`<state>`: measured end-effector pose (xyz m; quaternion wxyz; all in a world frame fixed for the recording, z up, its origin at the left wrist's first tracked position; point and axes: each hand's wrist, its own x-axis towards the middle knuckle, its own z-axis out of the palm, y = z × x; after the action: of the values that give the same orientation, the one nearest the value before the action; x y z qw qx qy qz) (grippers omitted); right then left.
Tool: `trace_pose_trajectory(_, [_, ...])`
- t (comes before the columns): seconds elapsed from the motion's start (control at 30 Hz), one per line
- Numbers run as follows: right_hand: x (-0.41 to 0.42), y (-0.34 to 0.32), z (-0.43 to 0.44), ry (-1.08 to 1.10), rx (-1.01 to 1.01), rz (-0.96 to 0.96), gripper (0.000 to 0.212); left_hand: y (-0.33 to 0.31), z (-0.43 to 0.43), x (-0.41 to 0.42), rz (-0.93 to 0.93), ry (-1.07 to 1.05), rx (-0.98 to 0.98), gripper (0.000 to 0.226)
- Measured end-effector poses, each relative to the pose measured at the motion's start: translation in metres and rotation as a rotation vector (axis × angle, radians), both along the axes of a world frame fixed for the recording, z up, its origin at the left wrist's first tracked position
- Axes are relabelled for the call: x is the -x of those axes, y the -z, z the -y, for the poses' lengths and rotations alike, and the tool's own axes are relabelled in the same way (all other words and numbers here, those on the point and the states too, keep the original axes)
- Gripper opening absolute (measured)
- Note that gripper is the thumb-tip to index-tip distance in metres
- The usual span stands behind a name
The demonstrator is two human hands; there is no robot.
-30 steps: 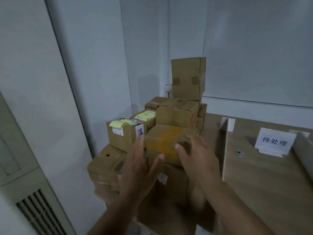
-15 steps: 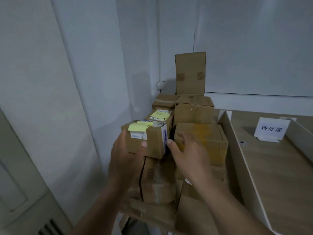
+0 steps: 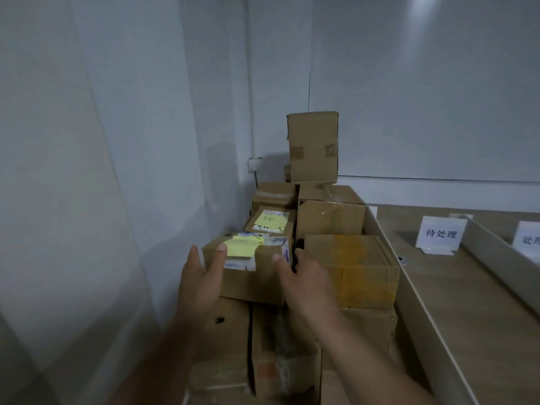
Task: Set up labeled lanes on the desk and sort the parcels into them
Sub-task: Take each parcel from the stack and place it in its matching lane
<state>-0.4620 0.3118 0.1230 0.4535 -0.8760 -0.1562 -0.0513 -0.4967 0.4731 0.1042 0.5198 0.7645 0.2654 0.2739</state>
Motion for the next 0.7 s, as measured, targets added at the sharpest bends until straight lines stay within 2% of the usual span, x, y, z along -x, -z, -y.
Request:
trace_pose_trajectory(0.23, [-0.02,0.012,-0.023,0.016,-0.063,-0.063,0.036,0.001,-0.017,-0.016,-0.137,0.005,-0.054,0.058])
trace_pose_trajectory(0.37, [-0.022,0.02,-0.025,-0.011,-0.062,-0.097,0.034,0.004,-0.017,-0.015,-0.107,0.047,-0.026,0.047])
trace_pose_trajectory(0.53, [-0.027,0.026,-0.027,-0.012,-0.068,-0.108,0.041,0.002,-0.012,-0.024,-0.092,0.01,0.021,0.051])
trace_pose_trajectory(0.7, [-0.032,0.025,-0.028,-0.016,-0.094,-0.137,0.039,0.004,-0.027,-0.041,-0.175,0.004,-0.012,0.056])
